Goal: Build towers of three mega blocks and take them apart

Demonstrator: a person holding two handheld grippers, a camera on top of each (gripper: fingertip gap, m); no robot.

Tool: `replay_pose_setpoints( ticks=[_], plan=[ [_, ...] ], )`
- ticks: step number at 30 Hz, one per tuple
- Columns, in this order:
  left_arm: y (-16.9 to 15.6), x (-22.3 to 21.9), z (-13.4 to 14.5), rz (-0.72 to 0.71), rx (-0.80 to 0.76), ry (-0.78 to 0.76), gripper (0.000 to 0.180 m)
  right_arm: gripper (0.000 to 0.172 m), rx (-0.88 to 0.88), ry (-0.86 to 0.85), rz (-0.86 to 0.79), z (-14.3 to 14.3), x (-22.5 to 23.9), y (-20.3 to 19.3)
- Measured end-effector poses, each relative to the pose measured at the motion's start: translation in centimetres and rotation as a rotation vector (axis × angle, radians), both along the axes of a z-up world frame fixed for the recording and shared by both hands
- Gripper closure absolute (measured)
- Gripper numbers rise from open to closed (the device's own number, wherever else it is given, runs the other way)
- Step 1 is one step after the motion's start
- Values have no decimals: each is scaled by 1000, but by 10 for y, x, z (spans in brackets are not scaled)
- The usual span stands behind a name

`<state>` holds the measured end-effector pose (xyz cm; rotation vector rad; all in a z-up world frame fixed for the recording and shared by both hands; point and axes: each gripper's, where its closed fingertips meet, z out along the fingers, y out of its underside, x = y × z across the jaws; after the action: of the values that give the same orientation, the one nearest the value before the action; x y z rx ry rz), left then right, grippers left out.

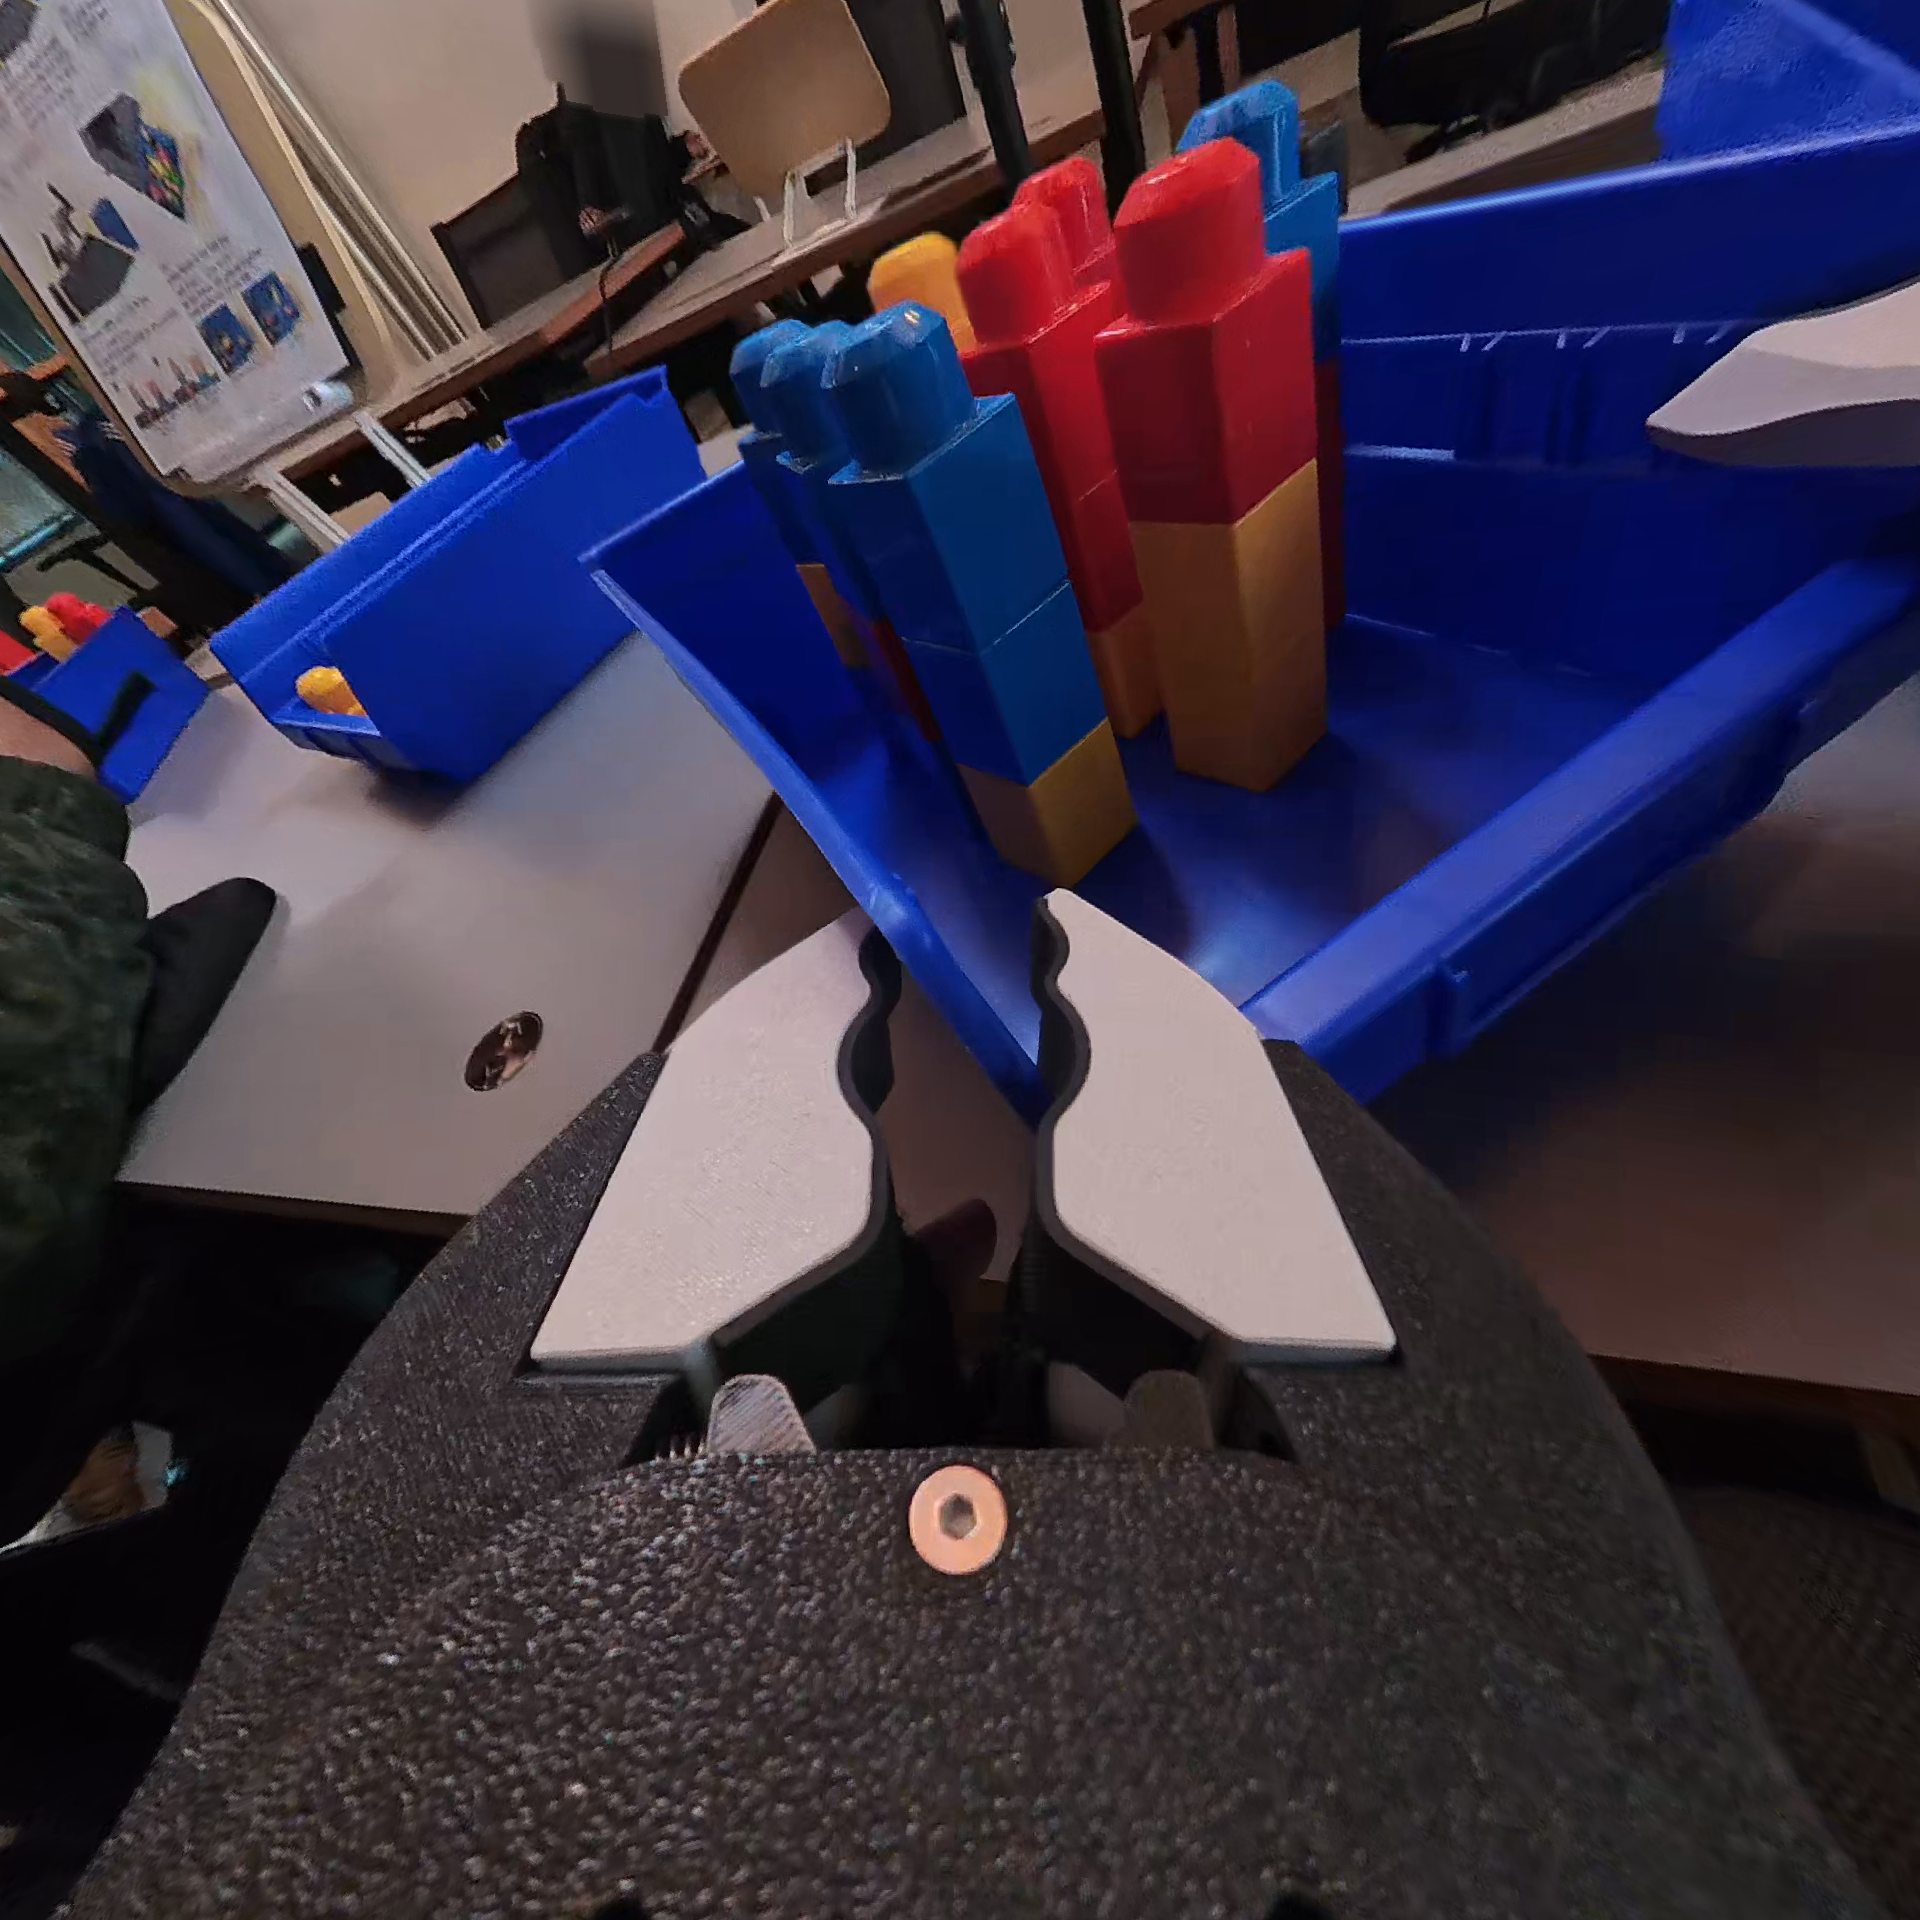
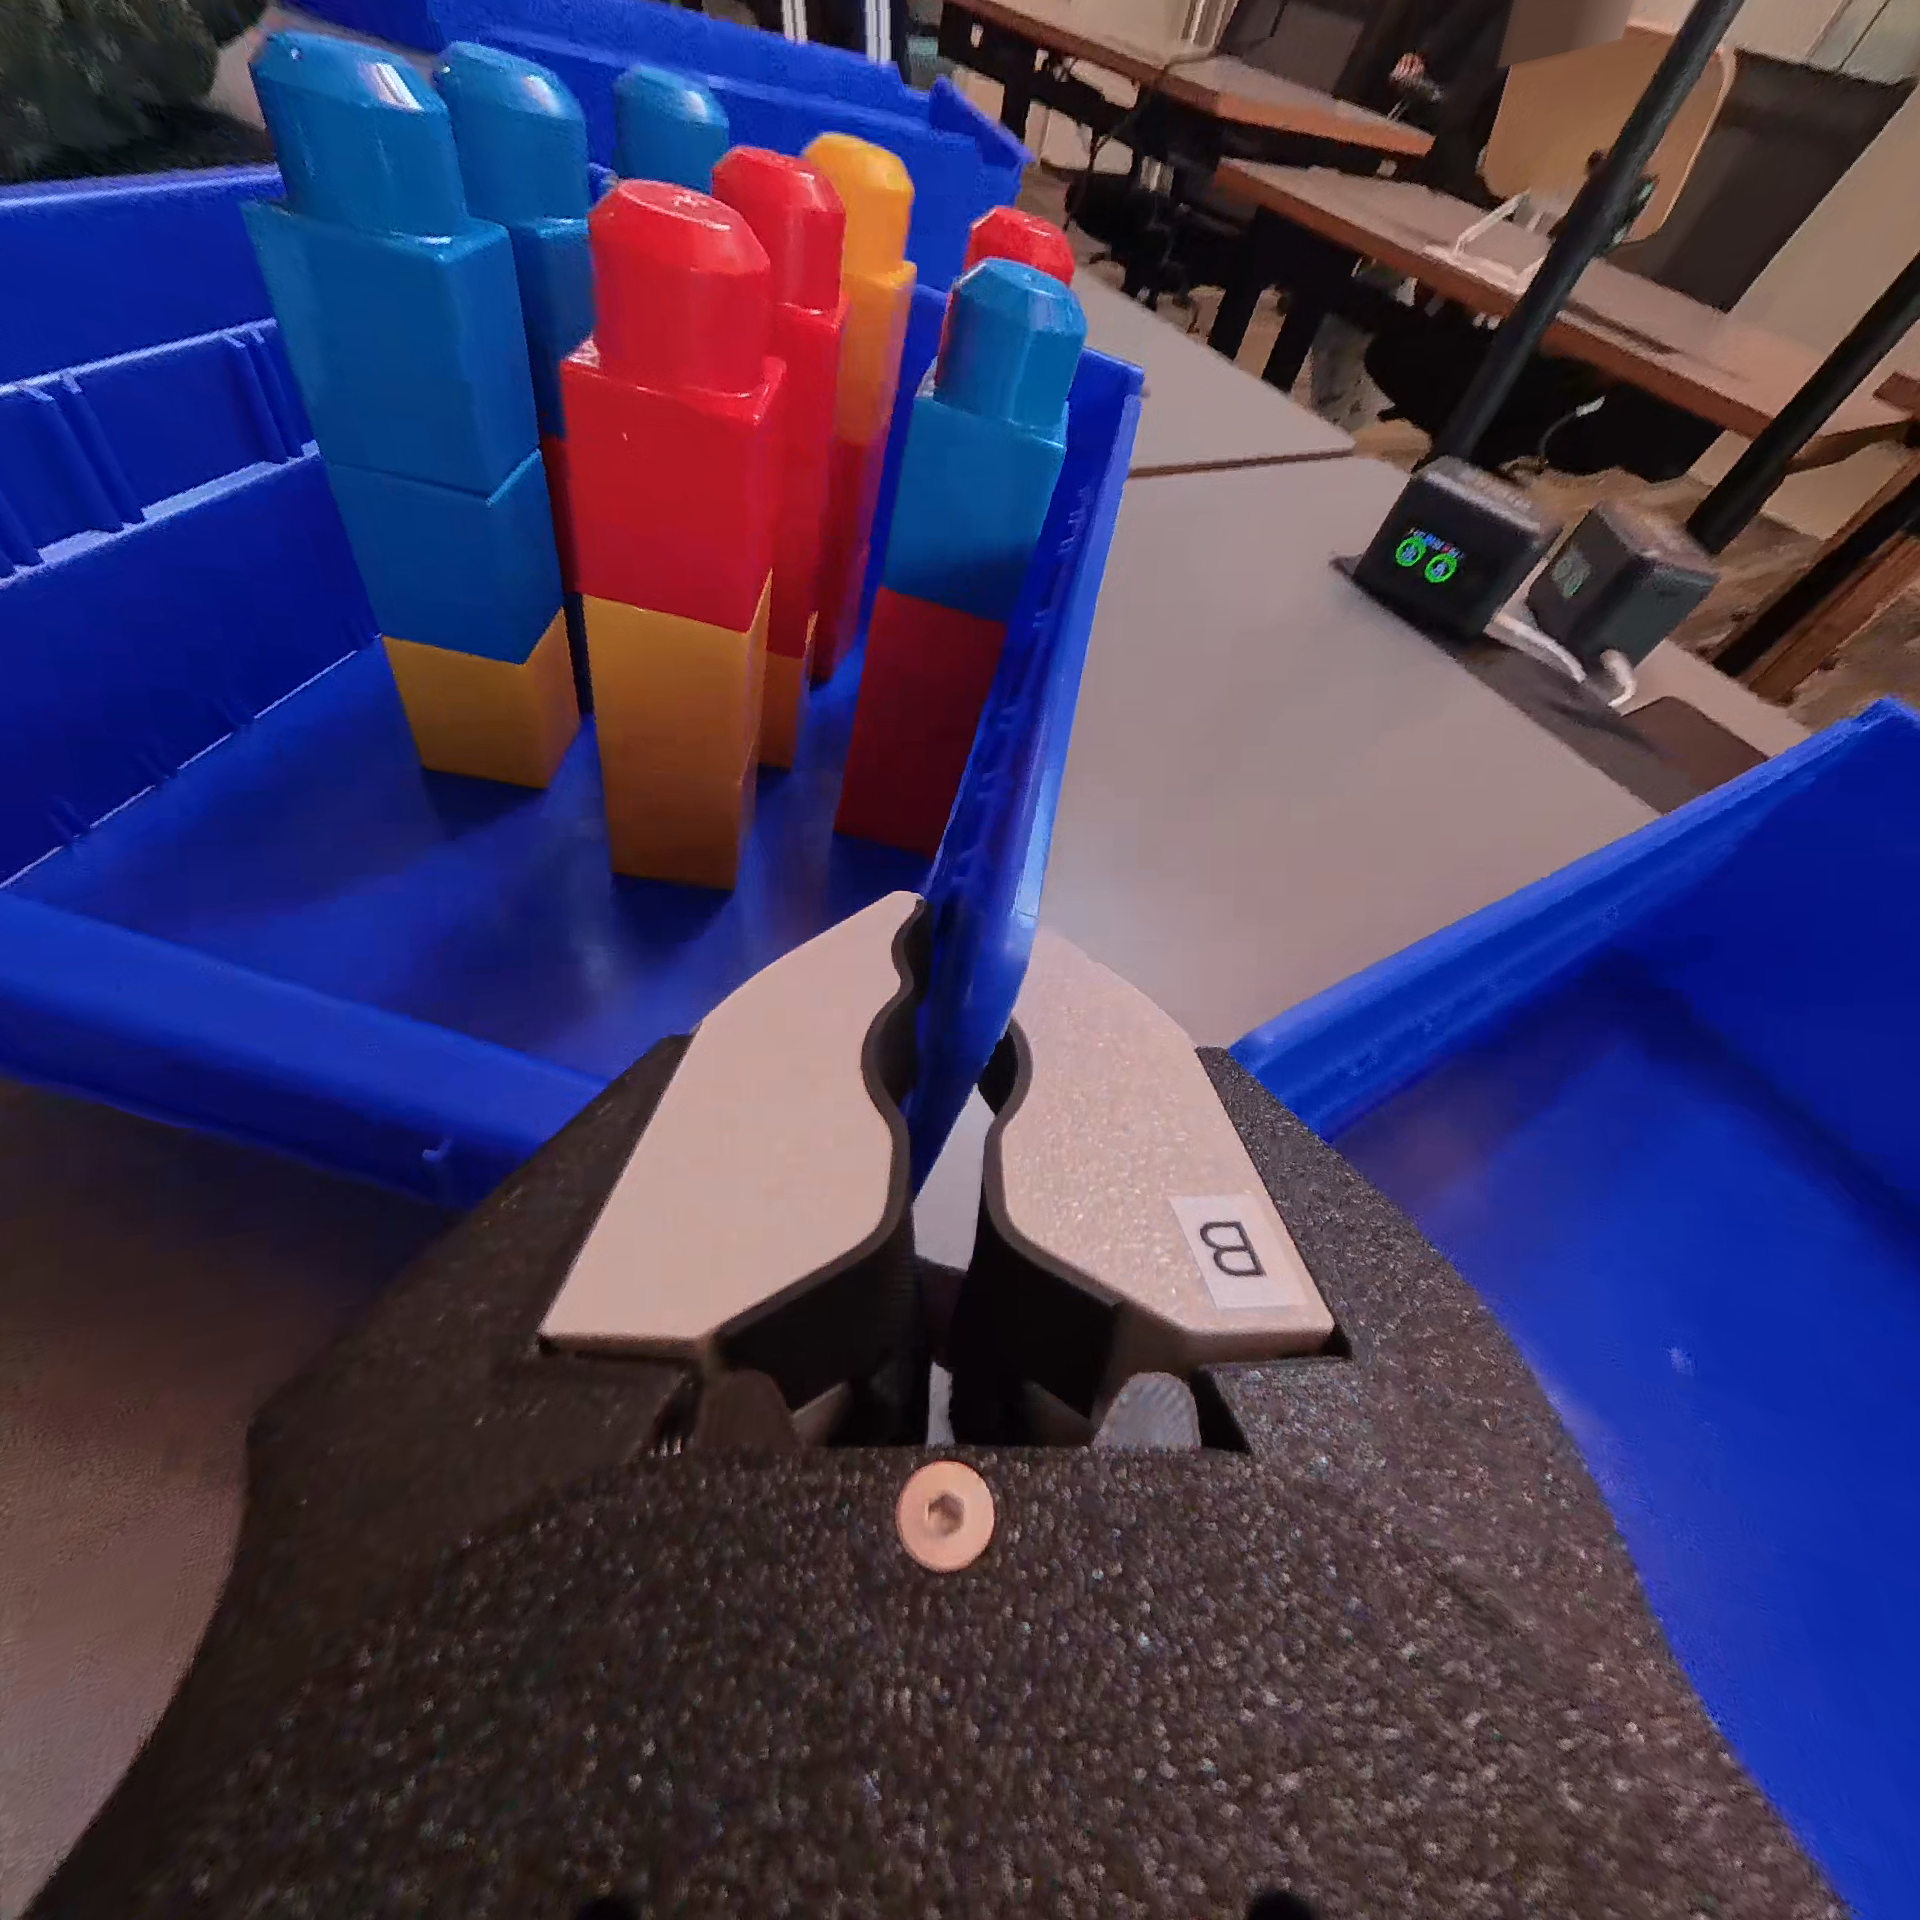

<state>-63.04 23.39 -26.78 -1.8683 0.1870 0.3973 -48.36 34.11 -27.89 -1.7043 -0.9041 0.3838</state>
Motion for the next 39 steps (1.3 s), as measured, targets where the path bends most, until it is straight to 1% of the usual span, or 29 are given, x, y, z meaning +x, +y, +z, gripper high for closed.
replay_pose_setpoints(
  ticks=[3,4,5,6,8,10,11,12,14,16,17,19,20,21,22,23,24,25,26,27,28,29,32,34,35,37,39],
  plan=[
    [-2,-3,-11,2,1,-26,156,161,-2,-42,34,-12,-1,-4],
    [-2,-4,-13,2,0,-31,155,156,-3,-60,47,-14,-1,-6],
    [-3,-2,-15,-15,-10,-35,153,142,-28,-81,81,-18,-3,-12],
    [-4,0,-15,-38,-16,-36,145,121,-48,-83,92,-18,-1,-17],
    [-9,-1,1,-33,20,-3,122,102,-34,-40,100,-6,11,-27],
    [-12,0,24,-8,52,34,106,94,-16,36,103,14,33,-36],
    [-11,8,36,-29,71,31,103,91,5,70,82,25,49,-38],
    [-9,24,47,-82,95,8,104,90,37,97,40,35,70,-36],
    [-1,70,62,-243,118,-85,108,91,113,121,-103,52,121,-26],
    [11,119,65,-391,107,-173,108,89,171,102,-278,59,178,-14],
    [18,139,64,-442,99,-199,108,88,187,90,-362,59,206,-9],
    [30,172,56,-503,74,-225,109,80,178,45,-496,49,252,-1],
    [35,186,51,-522,60,-227,109,79,128,28,-521,38,265,1],
    [39,198,46,-537,45,-230,109,79,58,29,-514,25,271,3],
    [42,209,40,-549,26,-233,108,81,-13,36,-497,13,272,4],
    [45,217,34,-552,7,-238,108,89,-67,32,-477,3,273,5],
    [48,223,28,-544,-8,-239,108,101,-103,9,-455,-7,273,5],
    [52,226,22,-525,-21,-234,107,115,-127,-7,-410,-13,269,4],
    [55,229,16,-504,-32,-228,107,150,-130,-20,-371,-14,266,0],
    [57,232,12,-490,-43,-232,107,159,-96,-79,-414,-15,277,1],
    [58,237,7,-488,-53,-245,107,160,-58,-155,-442,-15,290,0],
    [59,242,3,-485,-64,-257,108,161,-59,-191,-453,-15,301,-4],
    [63,267,-15,-512,-120,-304,111,163,-135,-120,-430,-15,324,-26],
    [62,297,-27,-594,-170,-347,124,164,-131,-100,-411,-15,337,-42],
    [61,310,-27,-626,-164,-363,130,163,-118,-103,-413,-14,343,-50],
    [68,326,-22,-642,-108,-308,143,162,-25,-168,-452,-8,362,-60],
    [74,353,-19,-717,-113,-291,156,162,49,-211,-528,2,387,-70]
  ],
)
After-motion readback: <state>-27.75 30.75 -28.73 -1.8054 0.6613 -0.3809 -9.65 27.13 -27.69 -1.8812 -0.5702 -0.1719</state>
